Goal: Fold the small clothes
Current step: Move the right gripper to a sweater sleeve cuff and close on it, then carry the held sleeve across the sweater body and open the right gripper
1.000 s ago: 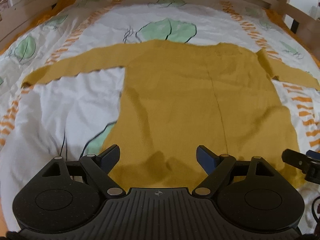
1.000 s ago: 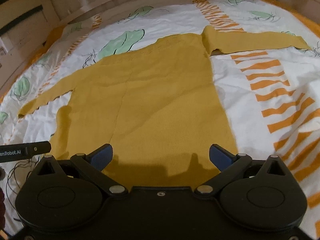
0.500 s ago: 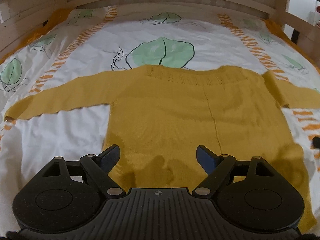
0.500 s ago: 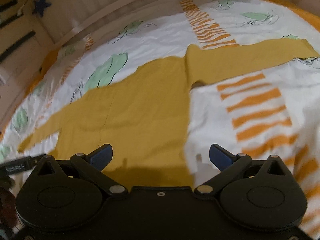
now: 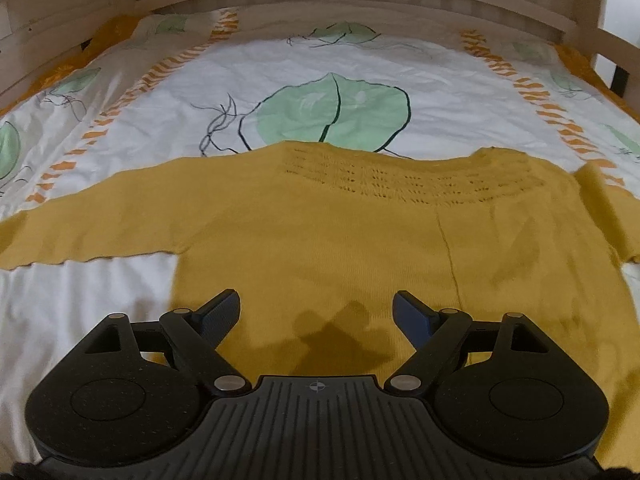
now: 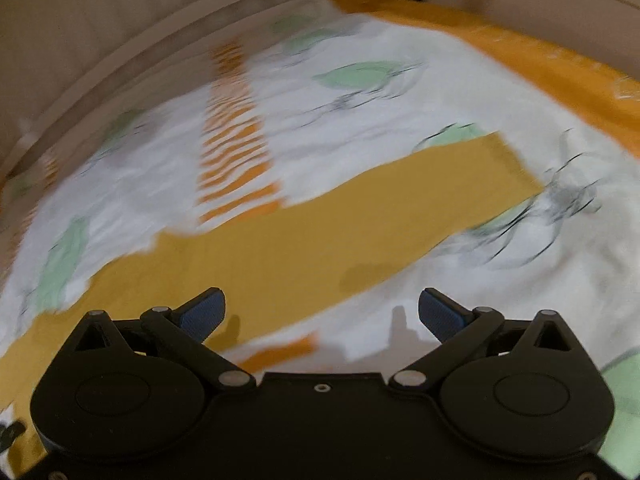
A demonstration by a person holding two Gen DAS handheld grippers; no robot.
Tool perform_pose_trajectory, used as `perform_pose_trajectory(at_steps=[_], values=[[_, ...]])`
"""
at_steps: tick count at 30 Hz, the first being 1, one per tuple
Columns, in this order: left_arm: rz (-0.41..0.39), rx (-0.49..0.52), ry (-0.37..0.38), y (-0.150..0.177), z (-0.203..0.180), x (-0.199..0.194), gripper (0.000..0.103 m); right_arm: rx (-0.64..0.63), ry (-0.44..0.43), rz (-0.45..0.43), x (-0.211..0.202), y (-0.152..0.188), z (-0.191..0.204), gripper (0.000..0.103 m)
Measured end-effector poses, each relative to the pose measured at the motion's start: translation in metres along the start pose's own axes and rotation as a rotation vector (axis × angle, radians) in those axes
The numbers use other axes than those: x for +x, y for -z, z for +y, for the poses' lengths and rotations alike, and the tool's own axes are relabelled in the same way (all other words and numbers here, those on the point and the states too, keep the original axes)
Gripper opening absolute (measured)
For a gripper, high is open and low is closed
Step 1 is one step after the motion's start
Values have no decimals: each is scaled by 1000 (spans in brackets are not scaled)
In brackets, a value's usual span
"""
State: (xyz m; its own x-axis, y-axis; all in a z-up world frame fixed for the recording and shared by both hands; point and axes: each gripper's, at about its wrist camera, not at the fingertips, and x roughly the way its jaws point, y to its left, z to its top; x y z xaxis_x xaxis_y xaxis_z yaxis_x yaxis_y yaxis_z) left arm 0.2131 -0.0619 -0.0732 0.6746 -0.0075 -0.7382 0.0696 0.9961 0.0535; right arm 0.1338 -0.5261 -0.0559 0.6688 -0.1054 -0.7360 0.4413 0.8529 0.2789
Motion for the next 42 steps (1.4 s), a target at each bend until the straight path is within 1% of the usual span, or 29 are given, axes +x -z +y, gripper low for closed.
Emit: perform_pose_trajectory(at_steps=[2,6,9,11,14,16,18,20,21,22,23,24,25,28,31,33,37,38,42], values=[[2,1,3,-1,-2,8,83,30,47,-11,9,-12,-13,103],[20,14,-4,0,-5,24,83,105,77,-40,25,-30,-41,103],[49,17,-2,3,-7,35,83,156,118,-39,37,-35,-58,103],[37,9,2,6,-7,37,84,194,143,-39,46,-39,-68,103],[18,7,14,10,-5,38,86,249,134,-51,56,-40,-83,103],[10,10,16,12,-3,40,91,282,113,-69,59,-39,-90,102],[0,9,26,15,-1,40,93,317,99,-92,62,-40,-96,93],[-1,3,28,15,1,41,96,331,108,-103,64,-42,-100,57],[0,3,26,15,1,42,97,336,113,-96,65,-43,-102,50],[3,4,23,14,0,43,98,341,109,-88,67,-45,-104,38],[7,6,17,13,-1,43,99,345,83,-88,67,-45,-106,21],[12,7,11,12,-2,45,103,348,60,-91,66,-46,-106,14],[20,6,8,11,-2,46,103,344,55,-93,64,-46,-104,14],[40,1,17,8,0,49,103,281,47,-115,50,-51,-88,14],[48,7,23,7,0,51,103,228,-5,-146,30,-63,-63,14],[50,7,30,7,1,52,103,184,-49,-167,13,-73,-39,14],[62,-9,56,5,7,50,102,82,-165,-200,-21,-87,24,14],[69,-15,64,4,9,49,102,47,-201,-206,-30,-89,45,14],[83,-50,96,3,22,39,101,-85,-325,-214,-56,-80,122,14]])
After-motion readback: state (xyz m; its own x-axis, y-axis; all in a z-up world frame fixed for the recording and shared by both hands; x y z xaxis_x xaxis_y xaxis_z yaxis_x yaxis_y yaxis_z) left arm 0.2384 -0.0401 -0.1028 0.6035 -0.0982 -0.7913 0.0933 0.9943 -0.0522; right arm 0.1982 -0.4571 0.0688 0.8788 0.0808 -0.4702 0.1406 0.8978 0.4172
